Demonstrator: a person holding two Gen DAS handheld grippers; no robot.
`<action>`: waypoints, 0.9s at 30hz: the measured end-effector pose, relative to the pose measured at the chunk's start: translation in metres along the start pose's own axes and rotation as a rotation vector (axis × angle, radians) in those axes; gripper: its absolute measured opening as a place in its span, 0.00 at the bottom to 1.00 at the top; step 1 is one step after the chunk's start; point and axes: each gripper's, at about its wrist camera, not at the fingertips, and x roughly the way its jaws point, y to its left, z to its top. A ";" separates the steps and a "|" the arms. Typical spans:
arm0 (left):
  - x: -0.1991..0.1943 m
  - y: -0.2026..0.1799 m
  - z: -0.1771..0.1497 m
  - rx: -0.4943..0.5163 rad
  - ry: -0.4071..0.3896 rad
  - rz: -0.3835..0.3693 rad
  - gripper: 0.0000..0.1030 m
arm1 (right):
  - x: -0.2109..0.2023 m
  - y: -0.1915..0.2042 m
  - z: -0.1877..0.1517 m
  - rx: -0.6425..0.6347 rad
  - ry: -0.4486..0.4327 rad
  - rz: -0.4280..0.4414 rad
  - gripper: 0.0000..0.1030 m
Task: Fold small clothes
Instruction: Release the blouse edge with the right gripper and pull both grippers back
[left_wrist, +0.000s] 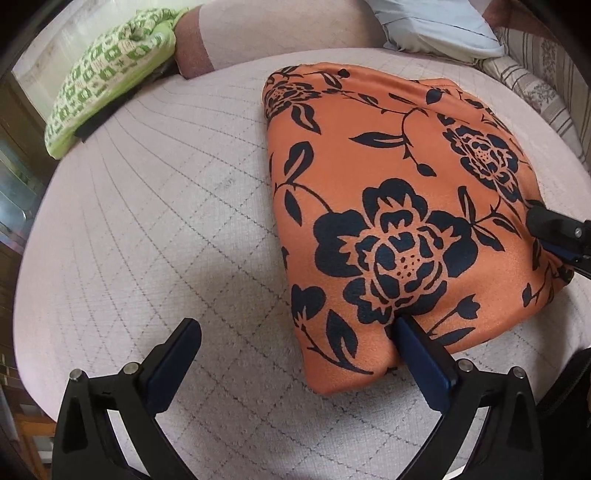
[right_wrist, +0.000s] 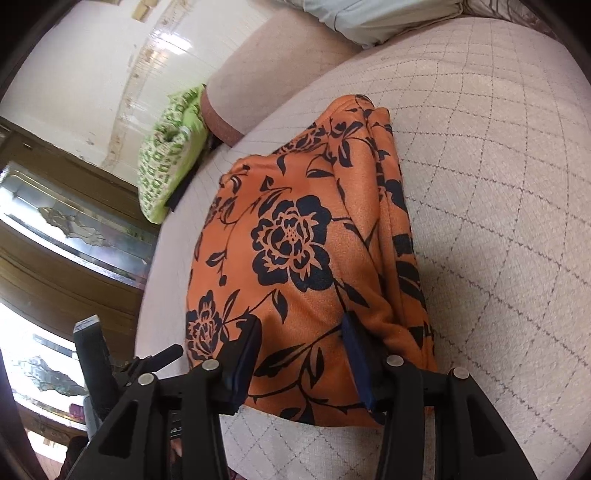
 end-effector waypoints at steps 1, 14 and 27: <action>0.000 -0.001 0.000 -0.001 0.003 0.000 1.00 | -0.002 -0.004 -0.001 0.014 -0.003 0.019 0.49; -0.014 0.039 0.014 -0.069 0.032 -0.171 1.00 | -0.026 0.015 0.020 0.071 0.039 -0.064 0.42; 0.018 0.043 0.083 -0.028 -0.022 -0.011 1.00 | 0.045 0.057 0.103 -0.075 0.021 -0.354 0.46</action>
